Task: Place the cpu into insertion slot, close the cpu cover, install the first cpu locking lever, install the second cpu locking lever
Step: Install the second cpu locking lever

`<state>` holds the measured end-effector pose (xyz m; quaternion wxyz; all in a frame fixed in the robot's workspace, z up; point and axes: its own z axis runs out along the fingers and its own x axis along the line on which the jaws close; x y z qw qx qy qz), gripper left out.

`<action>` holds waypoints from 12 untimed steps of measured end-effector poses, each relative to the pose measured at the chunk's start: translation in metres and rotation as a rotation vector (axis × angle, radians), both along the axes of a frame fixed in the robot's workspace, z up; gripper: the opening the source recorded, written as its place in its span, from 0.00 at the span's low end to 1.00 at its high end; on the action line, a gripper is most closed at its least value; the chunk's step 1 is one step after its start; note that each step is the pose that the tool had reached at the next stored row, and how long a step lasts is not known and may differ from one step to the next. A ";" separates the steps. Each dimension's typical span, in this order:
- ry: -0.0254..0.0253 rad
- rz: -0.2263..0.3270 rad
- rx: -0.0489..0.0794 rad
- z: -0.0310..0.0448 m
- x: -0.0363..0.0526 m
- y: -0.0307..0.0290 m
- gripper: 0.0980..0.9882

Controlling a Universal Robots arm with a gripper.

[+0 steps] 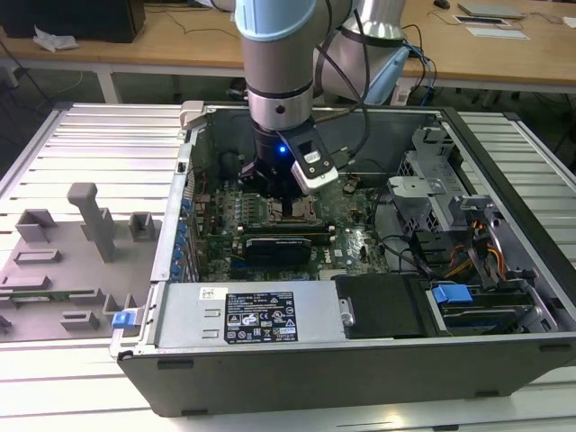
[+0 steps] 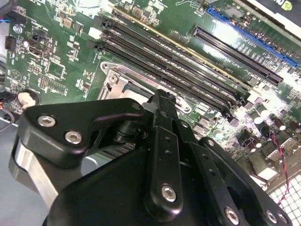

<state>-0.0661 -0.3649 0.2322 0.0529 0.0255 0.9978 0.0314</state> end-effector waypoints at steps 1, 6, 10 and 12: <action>0.0001 0.000 0.006 -0.0003 -0.0002 -0.0019 0.01; 0.0000 0.000 0.055 -0.0027 -0.0021 -0.0144 0.01; 0.0000 0.000 0.095 -0.0041 -0.0047 -0.0219 0.01; 0.0001 0.000 0.119 -0.0060 -0.0072 -0.0290 0.01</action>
